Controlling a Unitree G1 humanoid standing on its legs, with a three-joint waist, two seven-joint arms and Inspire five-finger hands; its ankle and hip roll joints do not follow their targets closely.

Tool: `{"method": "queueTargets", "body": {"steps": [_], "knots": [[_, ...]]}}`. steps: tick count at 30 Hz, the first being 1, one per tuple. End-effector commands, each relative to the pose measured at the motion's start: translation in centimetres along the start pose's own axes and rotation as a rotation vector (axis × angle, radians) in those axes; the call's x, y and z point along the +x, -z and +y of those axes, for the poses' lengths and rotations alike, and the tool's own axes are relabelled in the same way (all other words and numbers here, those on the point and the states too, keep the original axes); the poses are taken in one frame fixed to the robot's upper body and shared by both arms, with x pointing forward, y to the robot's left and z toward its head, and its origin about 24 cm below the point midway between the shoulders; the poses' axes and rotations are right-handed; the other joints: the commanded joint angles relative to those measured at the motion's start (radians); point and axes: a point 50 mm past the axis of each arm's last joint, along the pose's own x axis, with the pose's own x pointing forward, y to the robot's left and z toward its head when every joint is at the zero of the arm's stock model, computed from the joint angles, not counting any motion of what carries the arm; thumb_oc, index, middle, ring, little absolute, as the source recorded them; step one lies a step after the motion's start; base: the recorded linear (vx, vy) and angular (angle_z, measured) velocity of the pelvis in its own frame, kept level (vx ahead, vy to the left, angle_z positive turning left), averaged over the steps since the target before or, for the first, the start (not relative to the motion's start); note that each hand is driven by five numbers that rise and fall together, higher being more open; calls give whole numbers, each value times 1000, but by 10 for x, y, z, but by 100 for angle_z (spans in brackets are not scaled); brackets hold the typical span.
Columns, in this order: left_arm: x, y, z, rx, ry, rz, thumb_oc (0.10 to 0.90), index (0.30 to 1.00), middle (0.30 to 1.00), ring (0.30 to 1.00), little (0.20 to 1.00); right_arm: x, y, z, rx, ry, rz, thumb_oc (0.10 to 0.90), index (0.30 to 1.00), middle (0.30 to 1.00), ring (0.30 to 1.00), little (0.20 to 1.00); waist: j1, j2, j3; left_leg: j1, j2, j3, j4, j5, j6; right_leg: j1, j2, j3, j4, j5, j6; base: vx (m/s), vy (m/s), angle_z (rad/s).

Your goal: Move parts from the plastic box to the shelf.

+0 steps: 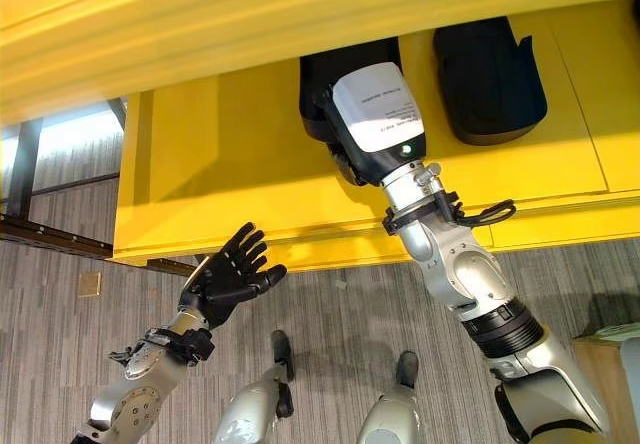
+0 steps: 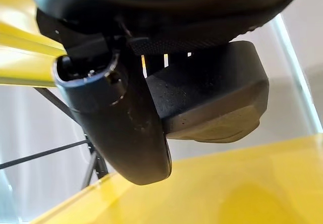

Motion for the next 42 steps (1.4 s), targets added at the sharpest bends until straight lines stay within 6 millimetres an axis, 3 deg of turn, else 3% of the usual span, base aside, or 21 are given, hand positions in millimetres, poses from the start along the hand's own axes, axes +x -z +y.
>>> {"method": "queueTargets", "body": {"steps": [1, 16, 27, 42], "knots": [[2, -43, -20, 42, 103, -183, 900, 1000, 1000, 1000, 1000, 38, -45, -86, -50, 403, -234, 400, 300, 300, 300, 300, 10, -33, -31, 50, 23, -60, 23, -65, -54, -117, 119, 20, 118, -85, -142, -23, -43, 2], [7, -46, -20, 75, 92, -204, 900, 1000, 1000, 1000, 1000, 44, -41, -75, -9, 359, -147, 400, 300, 300, 300, 300, 11, -44, 19, 11, 19, -67, 30, -86, -43, -153, 124, 39, 114, -73, -136, -33, -17, 0], [10, -48, -20, 65, 87, -226, 900, 1000, 1000, 1000, 1000, 46, -50, -69, 6, 323, -173, 400, 300, 300, 300, 300, 8, -29, 40, -5, 10, -64, 31, -83, -36, -174, 117, 45, 120, -68, -134, -6, 6, 0], [11, -49, -20, 68, 100, -238, 900, 1000, 1000, 1000, 1000, 52, -49, -55, -6, 284, -145, 400, 300, 300, 300, 300, 23, -34, 52, -26, 8, -74, 41, -83, -31, -187, 114, 41, 134, -67, -133, 0, 0, 0]]}}
